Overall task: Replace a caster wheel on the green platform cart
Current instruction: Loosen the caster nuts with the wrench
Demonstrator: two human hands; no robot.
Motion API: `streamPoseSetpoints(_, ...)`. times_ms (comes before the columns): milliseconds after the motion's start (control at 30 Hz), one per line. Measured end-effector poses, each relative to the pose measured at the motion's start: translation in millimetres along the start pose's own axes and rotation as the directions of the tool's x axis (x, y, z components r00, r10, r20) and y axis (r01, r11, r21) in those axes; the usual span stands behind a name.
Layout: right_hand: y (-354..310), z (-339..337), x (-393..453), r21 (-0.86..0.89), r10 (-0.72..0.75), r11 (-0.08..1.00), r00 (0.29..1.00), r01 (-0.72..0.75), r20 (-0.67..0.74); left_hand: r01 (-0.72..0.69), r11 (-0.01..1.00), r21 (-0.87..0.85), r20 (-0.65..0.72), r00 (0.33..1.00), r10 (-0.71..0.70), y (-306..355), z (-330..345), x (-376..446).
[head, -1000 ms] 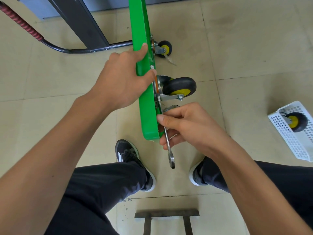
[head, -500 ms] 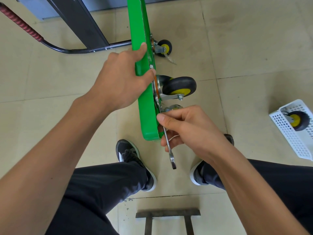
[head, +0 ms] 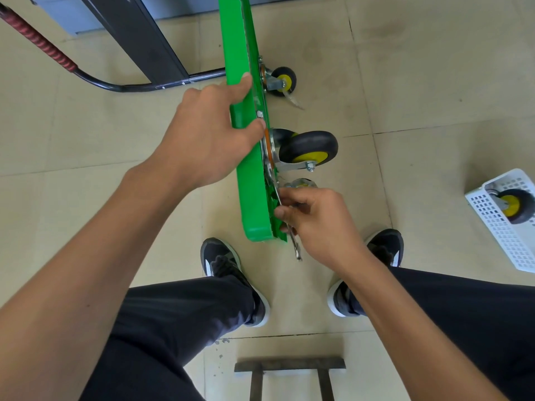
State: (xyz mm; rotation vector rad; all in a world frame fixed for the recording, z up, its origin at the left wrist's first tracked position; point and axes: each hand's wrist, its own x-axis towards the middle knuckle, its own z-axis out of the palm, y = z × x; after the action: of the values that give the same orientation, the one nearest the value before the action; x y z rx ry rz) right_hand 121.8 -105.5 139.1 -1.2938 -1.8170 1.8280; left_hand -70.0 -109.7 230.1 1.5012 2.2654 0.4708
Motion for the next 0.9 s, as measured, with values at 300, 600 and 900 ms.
streamPoseSetpoints(300,12,-2,5,-0.268,-0.185,0.949,0.982,0.168,-0.041,0.026,0.999,-0.043,-0.021,0.999,-0.027,3,-3,0)
streamPoseSetpoints(600,-4,-12,-18,0.069,0.031,0.997,0.999,-0.034,0.043,0.045,0.998,-0.036,-0.002,0.999,-0.045,6,-4,-3)
streamPoseSetpoints(900,-18,-6,-18,0.186,0.084,0.977,0.992,-0.100,0.096,0.048,0.997,-0.057,0.007,0.999,-0.047,6,-2,-10)
